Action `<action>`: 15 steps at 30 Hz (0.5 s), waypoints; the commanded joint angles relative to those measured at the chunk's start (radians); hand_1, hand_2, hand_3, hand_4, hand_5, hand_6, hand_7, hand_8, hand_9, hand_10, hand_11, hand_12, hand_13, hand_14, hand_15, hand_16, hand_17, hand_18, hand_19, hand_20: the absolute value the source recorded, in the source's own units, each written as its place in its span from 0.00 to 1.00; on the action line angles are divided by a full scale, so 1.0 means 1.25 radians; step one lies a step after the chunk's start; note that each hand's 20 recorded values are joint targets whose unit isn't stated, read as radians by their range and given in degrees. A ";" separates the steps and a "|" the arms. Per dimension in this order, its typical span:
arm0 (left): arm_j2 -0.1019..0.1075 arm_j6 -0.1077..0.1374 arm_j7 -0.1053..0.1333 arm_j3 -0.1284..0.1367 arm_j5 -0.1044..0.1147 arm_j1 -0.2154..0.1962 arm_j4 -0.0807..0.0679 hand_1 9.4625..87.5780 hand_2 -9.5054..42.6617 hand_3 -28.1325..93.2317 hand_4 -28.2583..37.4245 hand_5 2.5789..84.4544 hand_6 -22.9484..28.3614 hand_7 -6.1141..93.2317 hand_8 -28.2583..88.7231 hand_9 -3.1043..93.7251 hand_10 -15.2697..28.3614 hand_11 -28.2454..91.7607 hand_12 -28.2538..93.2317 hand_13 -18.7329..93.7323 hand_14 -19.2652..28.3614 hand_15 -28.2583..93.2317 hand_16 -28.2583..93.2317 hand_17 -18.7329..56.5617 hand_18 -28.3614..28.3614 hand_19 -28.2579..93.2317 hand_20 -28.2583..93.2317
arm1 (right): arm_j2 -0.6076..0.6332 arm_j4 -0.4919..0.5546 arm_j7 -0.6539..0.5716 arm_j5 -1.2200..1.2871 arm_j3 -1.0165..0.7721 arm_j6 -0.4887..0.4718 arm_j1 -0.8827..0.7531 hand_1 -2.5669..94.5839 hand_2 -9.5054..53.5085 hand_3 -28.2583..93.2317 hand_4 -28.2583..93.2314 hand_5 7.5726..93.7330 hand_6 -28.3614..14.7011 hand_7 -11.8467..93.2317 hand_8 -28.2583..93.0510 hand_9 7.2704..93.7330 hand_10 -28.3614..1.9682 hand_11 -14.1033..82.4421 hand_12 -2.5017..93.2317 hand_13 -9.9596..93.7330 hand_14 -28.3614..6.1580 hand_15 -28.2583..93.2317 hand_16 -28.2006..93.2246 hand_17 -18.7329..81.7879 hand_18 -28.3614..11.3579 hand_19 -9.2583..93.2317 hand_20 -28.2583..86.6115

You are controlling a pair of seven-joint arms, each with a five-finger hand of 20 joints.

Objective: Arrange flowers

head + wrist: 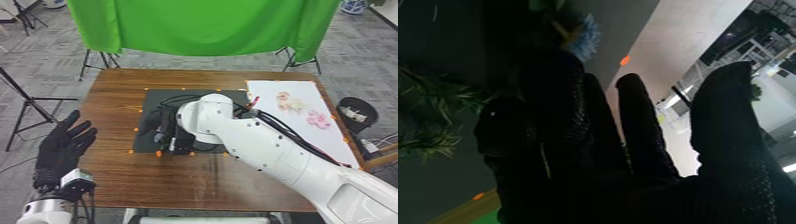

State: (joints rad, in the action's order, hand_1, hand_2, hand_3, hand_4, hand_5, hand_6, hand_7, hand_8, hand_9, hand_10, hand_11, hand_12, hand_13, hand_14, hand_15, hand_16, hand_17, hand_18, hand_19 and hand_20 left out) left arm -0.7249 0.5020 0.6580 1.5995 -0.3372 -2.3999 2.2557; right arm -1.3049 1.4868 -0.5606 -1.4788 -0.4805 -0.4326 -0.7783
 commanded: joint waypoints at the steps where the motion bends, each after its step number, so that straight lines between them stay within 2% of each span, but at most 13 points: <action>1: 0.021 -0.008 0.017 -0.011 0.018 0.002 -0.001 0.26 0.32 0.78 0.10 0.42 0.64 0.18 0.17 0.37 0.79 0.48 0.32 0.36 0.95 0.70 0.12 0.14 0.92 0.63 0.29 | 0.003 -0.007 -0.008 -0.007 0.011 0.035 0.024 0.12 0.44 0.93 0.06 0.36 0.63 0.21 0.15 0.40 0.56 0.19 0.12 0.78 0.36 0.85 0.33 0.64 0.06 1.00 0.53; 4: 0.020 -0.010 0.016 -0.015 0.018 0.006 -0.004 0.26 0.32 0.78 0.10 0.42 0.64 0.18 0.17 0.37 0.79 0.48 0.32 0.36 0.95 0.70 0.12 0.14 0.92 0.63 0.29 | 0.004 -0.007 -0.007 -0.011 0.018 0.045 0.032 0.12 0.44 0.93 0.06 0.36 0.63 0.21 0.15 0.40 0.56 0.19 0.12 0.77 0.36 0.85 0.33 0.64 0.06 1.00 0.53; 6: 0.012 -0.015 0.002 -0.014 0.007 0.009 -0.004 0.26 0.32 0.78 0.10 0.42 0.64 0.18 0.17 0.37 0.79 0.48 0.32 0.36 0.95 0.70 0.12 0.14 0.92 0.63 0.29 | 0.003 -0.009 -0.010 -0.012 0.015 0.050 0.030 0.12 0.44 0.93 0.06 0.36 0.63 0.21 0.15 0.39 0.56 0.19 0.12 0.77 0.36 0.85 0.33 0.63 0.06 1.00 0.53; 9: 0.007 -0.014 0.000 -0.014 0.004 0.009 -0.004 0.26 0.32 0.78 0.10 0.42 0.64 0.18 0.17 0.37 0.79 0.48 0.32 0.36 0.95 0.70 0.12 0.14 0.92 0.63 0.29 | 0.008 -0.008 -0.008 -0.008 0.023 0.063 0.037 0.11 0.44 0.93 0.05 0.35 0.63 0.21 0.15 0.38 0.55 0.19 0.12 0.76 0.35 0.85 0.33 0.63 0.06 1.00 0.52; 11: -0.004 -0.017 -0.007 -0.008 -0.002 0.001 -0.001 0.26 0.32 0.78 0.10 0.42 0.64 0.18 0.17 0.37 0.79 0.48 0.32 0.36 0.95 0.70 0.12 0.14 0.92 0.63 0.29 | 0.011 -0.002 -0.009 0.000 0.024 0.074 0.036 0.11 0.44 0.93 0.05 0.35 0.63 0.21 0.15 0.37 0.55 0.19 0.12 0.76 0.34 0.85 0.33 0.63 0.06 1.00 0.51; 12: 0.008 -0.008 0.009 -0.013 0.011 -0.005 0.002 0.26 0.32 0.78 0.10 0.42 0.64 0.18 0.17 0.37 0.79 0.48 0.32 0.36 0.95 0.70 0.12 0.14 0.92 0.63 0.29 | 0.016 0.004 -0.006 0.006 0.033 0.097 0.039 0.11 0.43 0.93 0.05 0.34 0.63 0.21 0.15 0.36 0.54 0.19 0.12 0.76 0.34 0.85 0.33 0.63 0.06 1.00 0.51; 15: 0.007 -0.003 0.025 -0.009 0.020 -0.024 0.006 0.26 0.32 0.78 0.10 0.42 0.64 0.18 0.17 0.37 0.79 0.48 0.32 0.36 0.95 0.70 0.12 0.14 0.92 0.63 0.29 | 0.022 0.021 0.006 0.008 0.035 0.121 0.043 0.11 0.43 0.93 0.05 0.34 0.62 0.21 0.16 0.35 0.51 0.19 0.12 0.76 0.34 0.85 0.33 0.63 0.06 1.00 0.50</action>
State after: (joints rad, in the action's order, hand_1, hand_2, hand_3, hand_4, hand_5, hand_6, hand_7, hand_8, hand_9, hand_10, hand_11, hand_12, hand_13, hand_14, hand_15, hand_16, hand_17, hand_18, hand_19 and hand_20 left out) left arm -0.7093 0.4958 0.6639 1.5836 -0.3276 -2.3880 2.2530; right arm -1.2962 1.4769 -0.5692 -1.4776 -0.4479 -0.3568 -0.7461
